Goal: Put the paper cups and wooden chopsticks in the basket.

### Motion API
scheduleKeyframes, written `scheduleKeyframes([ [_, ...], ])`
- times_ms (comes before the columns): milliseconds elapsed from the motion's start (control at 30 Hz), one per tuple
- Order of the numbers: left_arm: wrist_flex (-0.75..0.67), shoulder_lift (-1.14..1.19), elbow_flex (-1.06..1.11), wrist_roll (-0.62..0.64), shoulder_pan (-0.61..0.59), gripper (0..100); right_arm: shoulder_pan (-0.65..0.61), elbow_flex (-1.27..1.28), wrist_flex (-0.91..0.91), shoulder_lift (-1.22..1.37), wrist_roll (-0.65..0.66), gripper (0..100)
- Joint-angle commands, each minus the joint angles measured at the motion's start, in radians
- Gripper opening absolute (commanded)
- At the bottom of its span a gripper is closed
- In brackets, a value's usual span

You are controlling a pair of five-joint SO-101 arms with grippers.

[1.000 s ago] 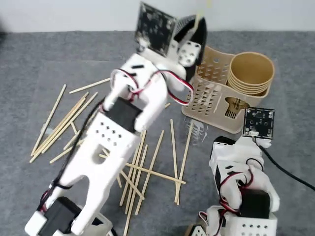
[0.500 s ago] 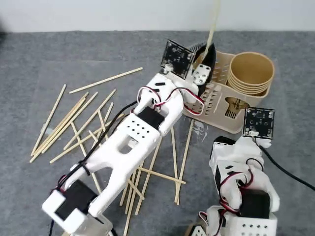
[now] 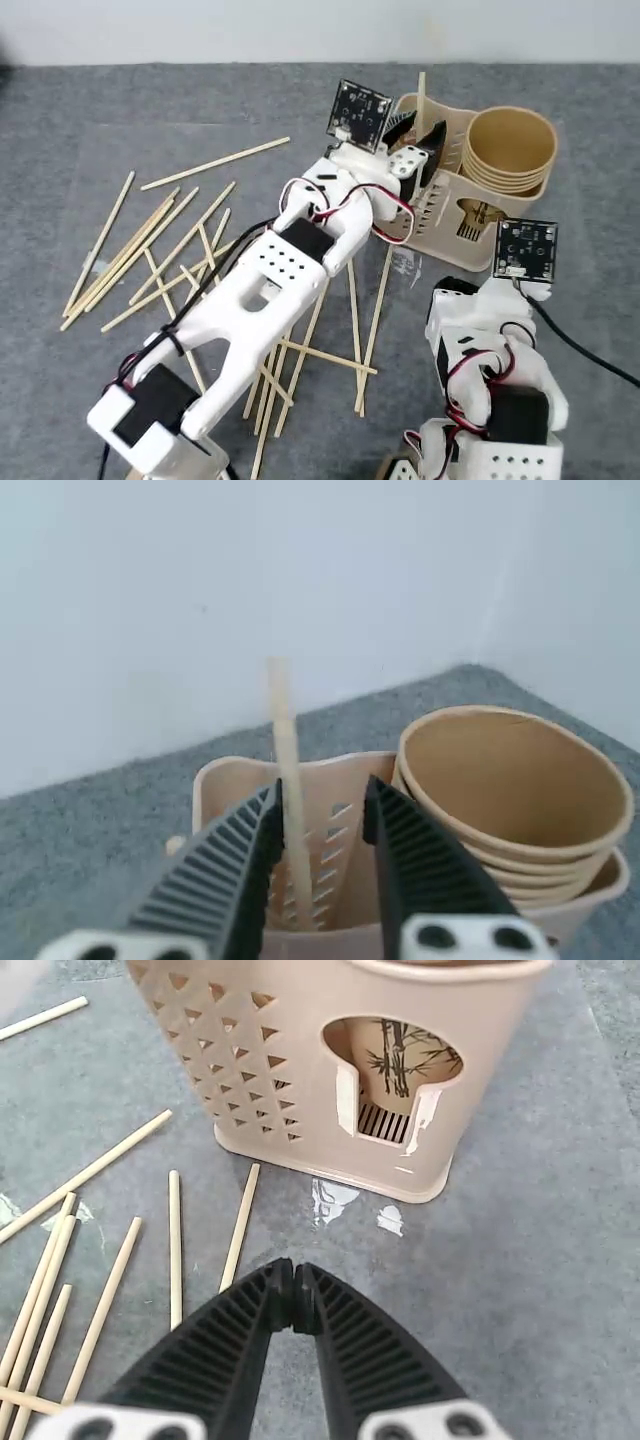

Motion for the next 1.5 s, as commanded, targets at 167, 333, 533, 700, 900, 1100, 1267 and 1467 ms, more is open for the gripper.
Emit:
scheduleKeyframes([
  [167,0.321,-0.311,-0.056,0.009,-0.060,14,0.012,-0.003,-0.007,-0.010,0.009,0.8],
  [333,0.588,-0.466,-0.056,-0.046,-0.106,14,0.008,-0.003,-0.007,-0.010,0.009,0.8],
  [533,0.853,-0.589,-0.054,-0.216,-0.226,14,0.007,-0.003,-0.007,-0.010,0.009,0.9],
  [700,1.014,-0.623,-0.054,-0.302,-0.362,14,0.007,-0.003,-0.007,-0.010,0.009,0.9],
  [900,1.128,-0.621,-0.015,-0.419,-0.534,14,0.005,0.014,-0.022,-0.010,0.009,0.9],
  [1100,1.152,-0.620,0.156,-0.480,-0.617,18,0.005,0.040,-0.051,-0.010,0.009,0.9],
  [1267,1.160,-0.620,0.300,-0.440,-0.651,23,0.005,0.040,-0.051,-0.010,0.009,0.9],
  [1467,1.163,-0.588,0.377,-0.331,-0.652,24,0.005,0.040,-0.051,-0.010,0.009,0.9],
])
